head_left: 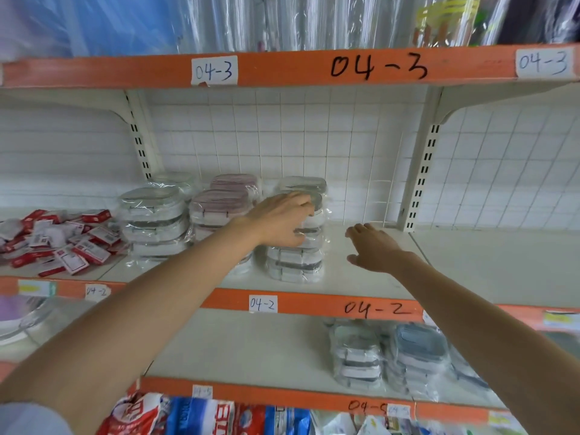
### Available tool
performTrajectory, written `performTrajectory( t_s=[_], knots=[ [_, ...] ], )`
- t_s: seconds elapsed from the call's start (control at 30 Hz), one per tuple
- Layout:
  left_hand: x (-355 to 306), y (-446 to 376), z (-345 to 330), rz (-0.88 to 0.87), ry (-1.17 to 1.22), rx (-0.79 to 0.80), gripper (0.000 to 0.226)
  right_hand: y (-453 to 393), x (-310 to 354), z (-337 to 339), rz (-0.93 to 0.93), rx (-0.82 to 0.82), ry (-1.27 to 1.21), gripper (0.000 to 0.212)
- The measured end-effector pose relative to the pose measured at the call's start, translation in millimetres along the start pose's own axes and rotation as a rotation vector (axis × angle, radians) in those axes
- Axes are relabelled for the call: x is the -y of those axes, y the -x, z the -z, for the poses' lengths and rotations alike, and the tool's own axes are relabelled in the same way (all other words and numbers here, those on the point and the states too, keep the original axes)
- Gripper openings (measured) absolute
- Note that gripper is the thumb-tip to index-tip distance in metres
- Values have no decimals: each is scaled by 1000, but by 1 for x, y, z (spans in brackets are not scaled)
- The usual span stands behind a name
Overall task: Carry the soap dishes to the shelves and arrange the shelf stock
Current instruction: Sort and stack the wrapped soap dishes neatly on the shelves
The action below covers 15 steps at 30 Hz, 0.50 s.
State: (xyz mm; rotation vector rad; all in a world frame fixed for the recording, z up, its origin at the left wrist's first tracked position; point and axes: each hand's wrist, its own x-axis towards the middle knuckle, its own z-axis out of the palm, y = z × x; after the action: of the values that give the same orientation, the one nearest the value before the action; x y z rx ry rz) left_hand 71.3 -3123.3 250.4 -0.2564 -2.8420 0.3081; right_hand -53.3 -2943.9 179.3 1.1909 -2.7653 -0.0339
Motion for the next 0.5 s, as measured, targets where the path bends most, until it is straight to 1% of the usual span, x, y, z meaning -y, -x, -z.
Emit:
performTrajectory(
  t_s=[0.17, 0.27, 0.33, 0.4, 0.5],
  knots=[
    [-30, 41, -20, 8, 25, 128, 34, 48, 23, -7, -2, -8, -27, 50],
    [-47, 66, -44, -3, 60, 225, 28, 84, 38, -20, -2, 43, -92, 46],
    [-60, 81, -61, -2, 114, 258, 29, 109, 45, -33, 13, 70, -129, 44],
    [-76, 94, -79, 6, 178, 303, 32, 133, 49, -51, 29, 112, -139, 45],
    [-102, 110, -107, -9, 244, 378, 32, 161, 50, -85, 16, 226, -154, 50]
  ],
)
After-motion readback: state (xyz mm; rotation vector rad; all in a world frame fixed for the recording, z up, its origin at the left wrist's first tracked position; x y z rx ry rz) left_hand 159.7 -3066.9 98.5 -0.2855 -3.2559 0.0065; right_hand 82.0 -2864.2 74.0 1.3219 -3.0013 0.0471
